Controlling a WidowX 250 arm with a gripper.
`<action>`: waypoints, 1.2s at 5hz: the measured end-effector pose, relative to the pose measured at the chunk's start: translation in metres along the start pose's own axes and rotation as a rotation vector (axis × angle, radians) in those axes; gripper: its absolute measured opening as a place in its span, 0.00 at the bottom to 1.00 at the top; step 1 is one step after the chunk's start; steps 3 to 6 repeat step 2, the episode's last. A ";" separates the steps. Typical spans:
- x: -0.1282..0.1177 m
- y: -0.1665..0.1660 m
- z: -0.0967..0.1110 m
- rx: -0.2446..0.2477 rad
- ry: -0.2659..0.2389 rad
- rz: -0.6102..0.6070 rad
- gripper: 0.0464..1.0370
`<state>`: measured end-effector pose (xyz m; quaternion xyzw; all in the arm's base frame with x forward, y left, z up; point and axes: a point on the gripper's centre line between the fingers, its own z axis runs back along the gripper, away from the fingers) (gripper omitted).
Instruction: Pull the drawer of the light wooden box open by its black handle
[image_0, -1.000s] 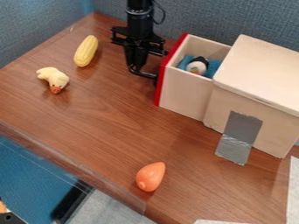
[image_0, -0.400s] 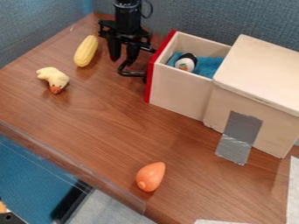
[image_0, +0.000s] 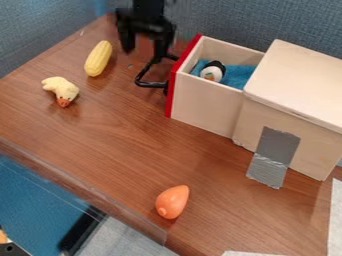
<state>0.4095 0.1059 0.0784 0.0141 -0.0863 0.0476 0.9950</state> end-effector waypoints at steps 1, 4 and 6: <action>0.006 -0.003 0.024 0.008 -0.059 -0.019 0.96; 0.004 -0.003 0.026 0.007 -0.052 -0.022 0.96; 0.004 -0.003 0.026 0.007 -0.052 -0.022 0.96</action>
